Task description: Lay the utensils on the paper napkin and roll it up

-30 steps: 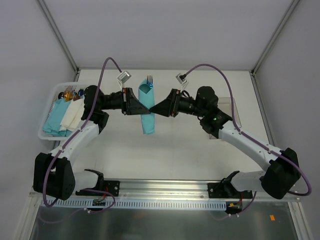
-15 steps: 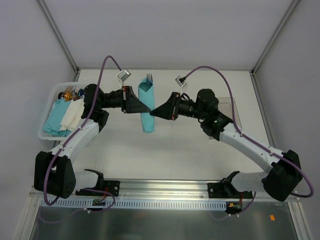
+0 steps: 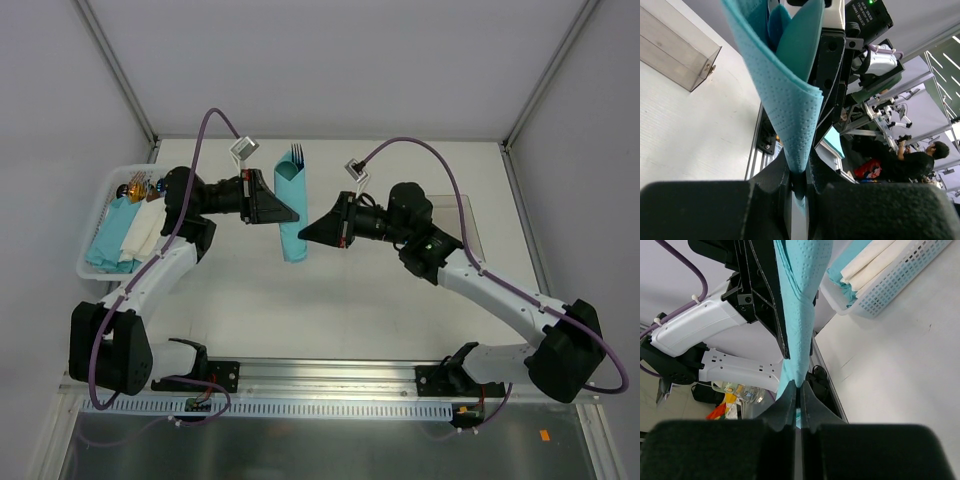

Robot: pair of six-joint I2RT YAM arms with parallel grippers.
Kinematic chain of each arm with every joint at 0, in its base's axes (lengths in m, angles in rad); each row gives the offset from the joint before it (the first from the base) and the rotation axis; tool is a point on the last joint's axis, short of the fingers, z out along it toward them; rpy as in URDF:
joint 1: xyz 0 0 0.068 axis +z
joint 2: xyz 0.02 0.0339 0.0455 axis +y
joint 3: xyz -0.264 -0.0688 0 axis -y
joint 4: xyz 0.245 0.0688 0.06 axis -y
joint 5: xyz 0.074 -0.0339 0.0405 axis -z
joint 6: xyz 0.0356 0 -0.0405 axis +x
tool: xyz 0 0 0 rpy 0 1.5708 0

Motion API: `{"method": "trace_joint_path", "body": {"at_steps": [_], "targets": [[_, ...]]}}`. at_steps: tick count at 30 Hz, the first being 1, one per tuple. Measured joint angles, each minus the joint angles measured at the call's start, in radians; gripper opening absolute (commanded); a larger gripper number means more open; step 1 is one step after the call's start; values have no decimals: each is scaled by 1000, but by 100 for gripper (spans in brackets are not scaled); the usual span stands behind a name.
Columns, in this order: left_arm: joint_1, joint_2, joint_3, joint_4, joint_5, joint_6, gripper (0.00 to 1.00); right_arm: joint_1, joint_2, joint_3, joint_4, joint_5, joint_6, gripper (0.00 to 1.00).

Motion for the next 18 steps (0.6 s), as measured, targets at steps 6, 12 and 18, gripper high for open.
{"method": "trace_joint_path", "body": {"at_steps": [6,12,18], "targets": [[6,2,3,1,0,-2,0,7,0,0,-10,1,-3,45],[25,2,18,-13,-7,15,0,22,0,-1,-32,-2,-8,37],[26,2,19,-37,-6,34,0,34,0,-3,-42,2,-19,8]]}}
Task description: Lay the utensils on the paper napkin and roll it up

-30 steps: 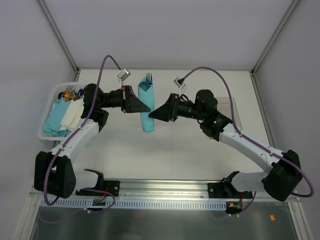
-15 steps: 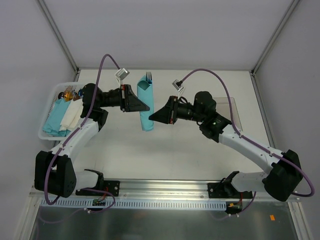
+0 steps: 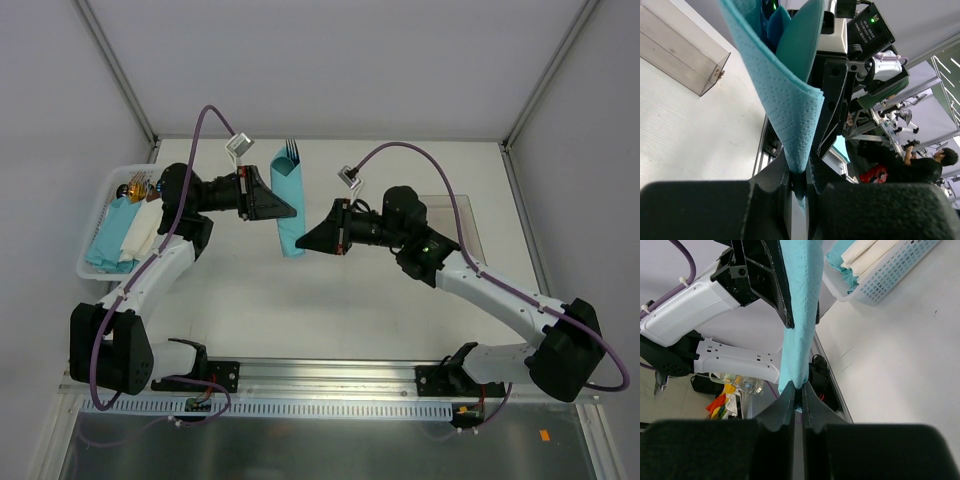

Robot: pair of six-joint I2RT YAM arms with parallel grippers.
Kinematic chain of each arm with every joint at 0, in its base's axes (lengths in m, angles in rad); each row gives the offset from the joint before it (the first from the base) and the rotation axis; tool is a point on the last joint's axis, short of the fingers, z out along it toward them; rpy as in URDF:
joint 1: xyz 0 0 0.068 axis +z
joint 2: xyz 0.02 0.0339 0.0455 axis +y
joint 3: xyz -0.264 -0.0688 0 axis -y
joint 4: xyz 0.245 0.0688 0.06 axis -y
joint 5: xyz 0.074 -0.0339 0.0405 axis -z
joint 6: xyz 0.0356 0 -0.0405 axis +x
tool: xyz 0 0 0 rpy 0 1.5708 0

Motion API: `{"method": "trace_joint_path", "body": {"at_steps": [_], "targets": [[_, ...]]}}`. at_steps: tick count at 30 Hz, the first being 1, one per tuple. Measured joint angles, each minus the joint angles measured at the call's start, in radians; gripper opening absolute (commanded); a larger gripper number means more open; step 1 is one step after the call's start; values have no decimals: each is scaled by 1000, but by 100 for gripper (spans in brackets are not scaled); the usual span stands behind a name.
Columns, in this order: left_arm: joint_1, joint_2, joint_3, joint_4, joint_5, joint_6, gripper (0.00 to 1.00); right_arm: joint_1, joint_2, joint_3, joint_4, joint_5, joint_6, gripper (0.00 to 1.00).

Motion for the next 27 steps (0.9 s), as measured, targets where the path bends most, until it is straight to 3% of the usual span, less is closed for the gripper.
{"method": "trace_joint_path", "body": {"at_steps": [1,2,5,8,12,17,23,27], "targets": [[0,0,0,-6,0,5,0,0,1,0,-1,0,0,20],[0,0,2,-18,0,12,0,0,3,0,-1,1,1,42],[0,0,13,-68,0,55,0,4,11,0,-3,1,4,56],[9,-8,41,-192,7,157,0,6,13,0,-15,6,-5,57],[57,-13,134,-506,51,419,0,2,11,-1,-24,8,-18,57],[274,9,191,-772,142,647,0,-21,-10,-26,-51,7,-34,57],[541,130,203,-879,163,715,0,-41,-27,-43,-74,7,-47,57],[548,132,168,-928,151,708,0,-43,-27,-43,-79,7,-51,57]]}}
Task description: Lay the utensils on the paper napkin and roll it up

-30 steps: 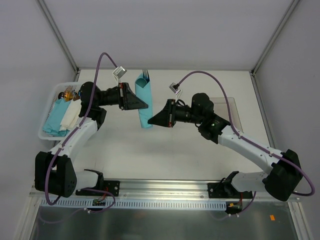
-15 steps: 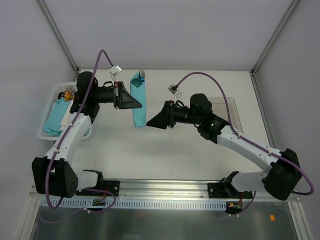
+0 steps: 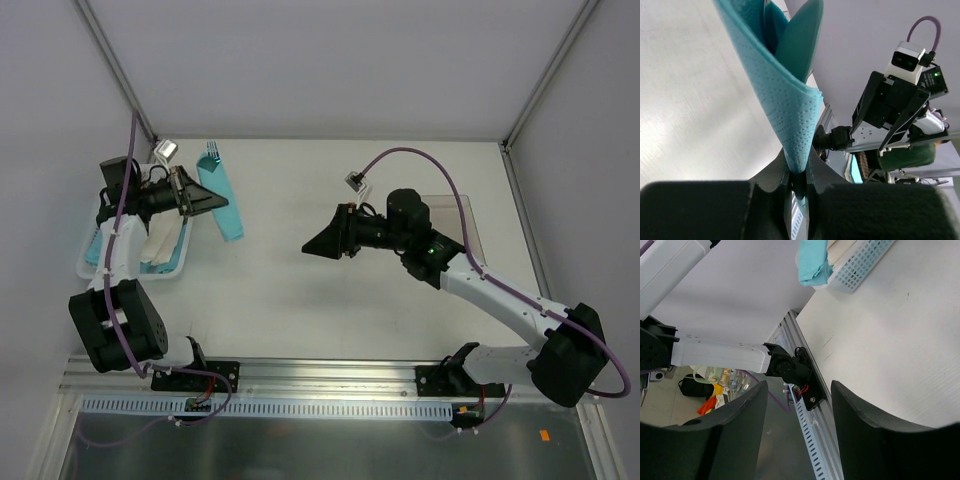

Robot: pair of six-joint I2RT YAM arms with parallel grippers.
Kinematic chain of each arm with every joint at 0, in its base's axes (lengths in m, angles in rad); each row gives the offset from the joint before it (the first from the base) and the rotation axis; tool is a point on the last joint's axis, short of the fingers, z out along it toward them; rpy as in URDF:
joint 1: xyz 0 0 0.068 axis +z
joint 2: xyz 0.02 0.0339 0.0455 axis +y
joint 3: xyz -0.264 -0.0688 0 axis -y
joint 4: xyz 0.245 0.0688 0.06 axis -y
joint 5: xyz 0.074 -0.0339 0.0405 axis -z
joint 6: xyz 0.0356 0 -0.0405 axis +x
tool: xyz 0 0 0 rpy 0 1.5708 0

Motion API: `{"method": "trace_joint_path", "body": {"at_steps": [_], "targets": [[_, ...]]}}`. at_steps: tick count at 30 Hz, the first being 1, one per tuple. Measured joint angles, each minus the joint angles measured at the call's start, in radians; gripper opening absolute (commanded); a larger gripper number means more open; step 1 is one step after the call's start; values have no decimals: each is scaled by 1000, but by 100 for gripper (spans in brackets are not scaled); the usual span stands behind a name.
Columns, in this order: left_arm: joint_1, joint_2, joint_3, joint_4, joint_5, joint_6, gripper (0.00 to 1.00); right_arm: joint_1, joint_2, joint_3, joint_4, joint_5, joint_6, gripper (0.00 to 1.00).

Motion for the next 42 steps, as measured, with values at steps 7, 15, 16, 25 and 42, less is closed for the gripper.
{"method": "trace_joint_path", "body": {"at_steps": [7,15,16,25,42], "targets": [[-144,-46,119,-260,-277,120,0,-2,-2,0,-32,5,-6,57],[-247,120,429,-604,-571,445,0,-18,-13,0,-54,10,-19,56],[-246,160,467,-659,-586,504,0,-19,-13,0,-54,10,-20,56],[-41,451,818,-1072,-645,934,0,-22,-13,0,-58,8,-26,55],[205,495,707,-1165,-703,1159,0,-23,-13,-2,-63,4,-26,55]]}}
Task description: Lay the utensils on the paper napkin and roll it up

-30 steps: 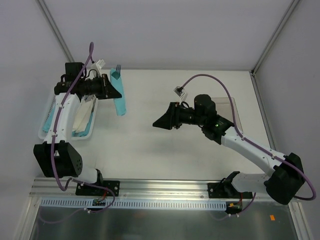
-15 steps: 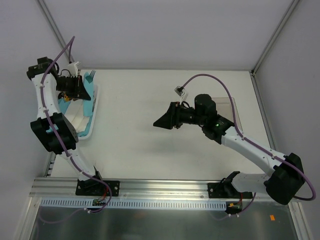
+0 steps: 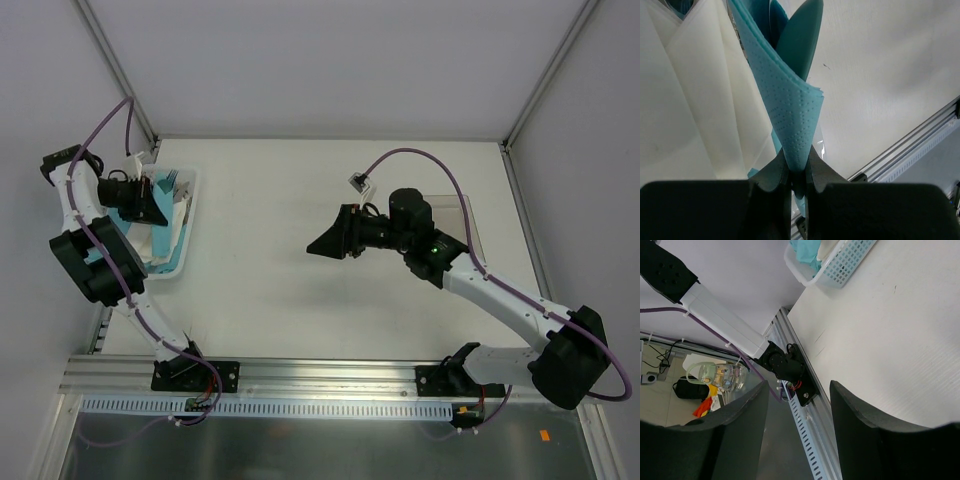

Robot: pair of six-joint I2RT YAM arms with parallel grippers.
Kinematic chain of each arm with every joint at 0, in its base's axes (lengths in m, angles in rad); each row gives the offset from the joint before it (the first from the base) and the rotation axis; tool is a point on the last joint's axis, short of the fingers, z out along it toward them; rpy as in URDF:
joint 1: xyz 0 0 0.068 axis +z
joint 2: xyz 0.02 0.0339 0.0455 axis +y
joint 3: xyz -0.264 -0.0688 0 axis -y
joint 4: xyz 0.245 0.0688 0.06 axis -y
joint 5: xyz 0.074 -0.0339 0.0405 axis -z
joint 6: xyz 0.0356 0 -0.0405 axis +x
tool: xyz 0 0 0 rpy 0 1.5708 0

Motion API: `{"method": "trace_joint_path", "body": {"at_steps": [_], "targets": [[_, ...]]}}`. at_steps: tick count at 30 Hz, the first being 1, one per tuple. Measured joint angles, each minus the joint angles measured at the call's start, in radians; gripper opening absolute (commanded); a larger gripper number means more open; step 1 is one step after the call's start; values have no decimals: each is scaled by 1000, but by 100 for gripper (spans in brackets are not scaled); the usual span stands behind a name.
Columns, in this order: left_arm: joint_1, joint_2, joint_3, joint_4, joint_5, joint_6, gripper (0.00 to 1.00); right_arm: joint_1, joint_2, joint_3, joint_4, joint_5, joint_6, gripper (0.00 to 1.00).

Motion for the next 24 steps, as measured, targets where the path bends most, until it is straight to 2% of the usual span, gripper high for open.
{"method": "trace_joint_path", "body": {"at_steps": [9,24], "targets": [[0,94,-6,-1,0,42,0,-8,8,-5,0,-2,0,55],[0,222,-5,0,11,12,0,-19,15,-26,-5,-2,0,55]]}}
